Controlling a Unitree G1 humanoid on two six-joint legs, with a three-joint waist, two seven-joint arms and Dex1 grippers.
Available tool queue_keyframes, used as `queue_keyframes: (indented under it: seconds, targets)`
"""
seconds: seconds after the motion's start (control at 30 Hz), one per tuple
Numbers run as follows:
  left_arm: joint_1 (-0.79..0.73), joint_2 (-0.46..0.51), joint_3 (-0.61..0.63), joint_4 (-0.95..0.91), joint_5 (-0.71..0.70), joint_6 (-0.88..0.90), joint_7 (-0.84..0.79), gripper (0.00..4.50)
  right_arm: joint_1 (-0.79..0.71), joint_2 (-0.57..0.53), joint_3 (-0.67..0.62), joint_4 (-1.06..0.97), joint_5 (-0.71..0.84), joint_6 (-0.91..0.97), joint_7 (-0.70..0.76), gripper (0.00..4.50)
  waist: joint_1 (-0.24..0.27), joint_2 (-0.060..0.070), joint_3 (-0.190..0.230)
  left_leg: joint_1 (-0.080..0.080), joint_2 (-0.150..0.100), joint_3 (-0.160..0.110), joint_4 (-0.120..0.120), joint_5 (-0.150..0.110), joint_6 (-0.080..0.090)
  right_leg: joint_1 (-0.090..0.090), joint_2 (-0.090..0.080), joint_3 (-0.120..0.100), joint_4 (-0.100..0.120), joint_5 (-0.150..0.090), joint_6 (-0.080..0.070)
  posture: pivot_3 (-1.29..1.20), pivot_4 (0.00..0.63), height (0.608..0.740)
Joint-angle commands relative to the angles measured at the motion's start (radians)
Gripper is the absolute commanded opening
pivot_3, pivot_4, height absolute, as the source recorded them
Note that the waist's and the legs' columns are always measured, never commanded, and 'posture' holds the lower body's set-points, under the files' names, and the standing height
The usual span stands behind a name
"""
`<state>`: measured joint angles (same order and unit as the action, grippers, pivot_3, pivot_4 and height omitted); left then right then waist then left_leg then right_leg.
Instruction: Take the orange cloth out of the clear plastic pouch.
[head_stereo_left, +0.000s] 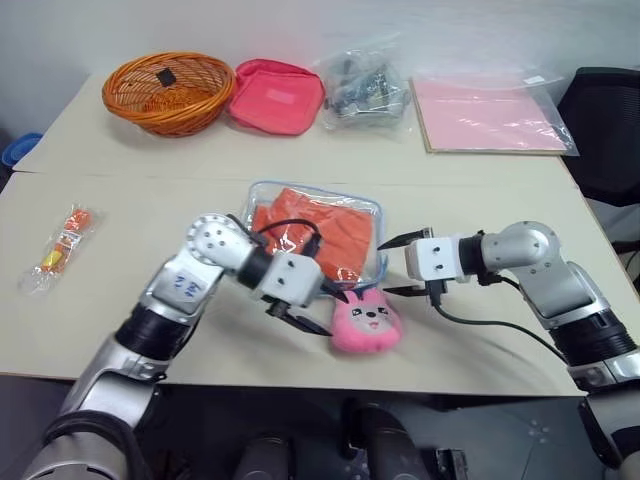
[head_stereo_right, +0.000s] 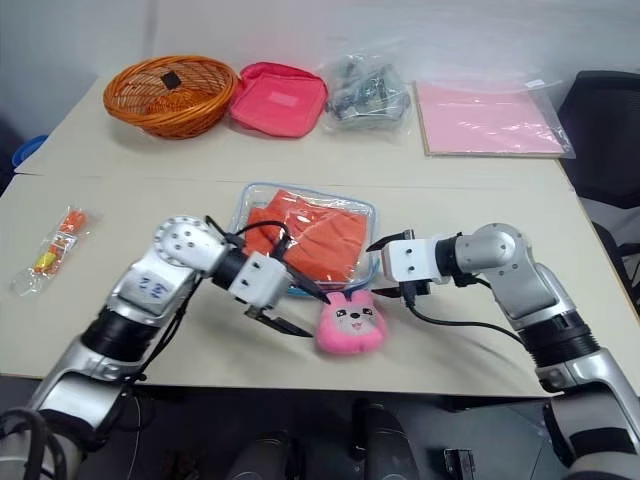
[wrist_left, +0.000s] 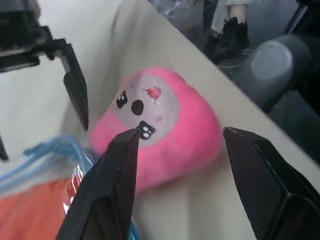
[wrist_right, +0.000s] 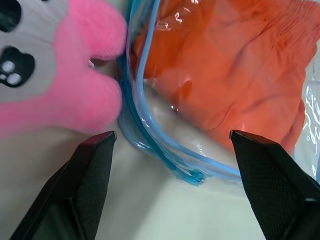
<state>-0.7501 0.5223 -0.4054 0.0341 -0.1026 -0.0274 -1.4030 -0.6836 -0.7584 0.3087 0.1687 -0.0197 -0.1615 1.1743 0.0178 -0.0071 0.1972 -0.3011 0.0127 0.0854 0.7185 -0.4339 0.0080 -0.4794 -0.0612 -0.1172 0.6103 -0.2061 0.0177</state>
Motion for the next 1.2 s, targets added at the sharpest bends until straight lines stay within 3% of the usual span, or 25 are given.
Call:
queue_keyframes:
  seconds: [0.03, 0.1, 0.17, 0.4, 0.47, 0.63, 0.8, 0.93, 1.2]
  targets:
    - [-0.030, -0.038, -0.055, 0.101, 0.101, -0.160, 0.044, 2.82, -0.027, 0.024, 0.001, 0.014, -0.016, -0.037, 0.001, 3.80, -0.002, 0.000, 0.000, 0.000, 0.000, 0.000, 0.000, 0.000, 0.000, 0.000, 0.000, 0.000, 0.000, 0.000, 0.000, 0.00, 0.150, 0.740]
    - [-0.041, -0.044, -0.069, 0.153, 0.135, -0.238, 0.052, 2.87, -0.028, 0.033, 0.000, 0.022, -0.024, -0.045, 0.006, 3.18, -0.004, 0.000, 0.000, 0.001, 0.001, 0.001, 0.000, 0.000, 0.000, 0.000, 0.000, 0.000, 0.000, 0.000, 0.000, 0.00, 0.150, 0.740]
    - [-0.045, -0.049, -0.075, 0.193, 0.147, -0.276, 0.055, 2.47, -0.030, 0.042, -0.002, 0.032, -0.031, -0.054, 0.004, 2.49, -0.004, 0.000, 0.000, 0.001, 0.002, 0.001, 0.000, 0.000, 0.000, 0.000, 0.000, 0.000, 0.001, 0.000, 0.000, 0.00, 0.150, 0.740]
    - [-0.035, -0.019, -0.053, 0.209, 0.135, -0.312, 0.044, 0.45, -0.023, 0.044, -0.019, 0.037, -0.032, -0.082, 0.004, 0.01, -0.003, 0.000, 0.000, 0.001, 0.002, 0.000, 0.000, 0.000, 0.000, 0.000, -0.001, 0.000, 0.001, 0.000, 0.000, 0.00, 0.150, 0.740]
    - [-0.022, 0.003, -0.036, 0.185, 0.119, -0.287, 0.041, 0.03, -0.017, 0.035, -0.024, 0.037, -0.030, -0.093, 0.009, 0.00, -0.003, 0.000, 0.000, 0.001, 0.002, 0.000, 0.000, 0.000, 0.000, 0.000, -0.001, 0.000, 0.001, 0.000, 0.000, 0.00, 0.150, 0.740]
    - [0.089, 0.173, 0.097, 0.060, 0.063, -0.159, 0.071, 0.03, 0.023, -0.026, -0.062, 0.011, -0.016, -0.133, 0.021, 0.00, -0.019, 0.000, 0.000, 0.001, 0.003, 0.000, 0.000, 0.000, 0.000, -0.001, -0.001, 0.000, 0.001, 0.000, 0.000, 0.00, 0.150, 0.740]
    - [0.235, 0.343, 0.312, -0.059, -0.059, 0.109, 0.135, 0.03, 0.088, -0.106, -0.107, -0.001, -0.022, -0.244, -0.001, 0.00, -0.019, 0.001, 0.000, 0.001, 0.004, -0.007, -0.001, 0.000, 0.000, -0.001, -0.001, 0.000, 0.001, 0.000, 0.000, 0.00, 0.150, 0.740]
    - [0.293, 0.448, 0.475, -0.010, -0.092, 0.197, 0.194, 0.03, 0.155, -0.153, -0.146, -0.032, 0.028, -0.297, 0.002, 0.00, -0.015, 0.001, 0.001, 0.001, 0.003, -0.009, -0.001, 0.000, 0.000, -0.001, -0.001, -0.001, -0.001, 0.000, -0.001, 0.00, 0.150, 0.740]
    - [0.269, 0.488, 0.500, 0.119, -0.063, 0.140, 0.232, 0.03, 0.175, -0.142, -0.145, -0.049, 0.048, -0.316, 0.001, 0.00, -0.018, 0.001, 0.001, 0.001, 0.003, -0.009, -0.002, 0.000, 0.000, -0.001, -0.001, -0.002, -0.001, 0.000, -0.001, 0.00, 0.150, 0.740]
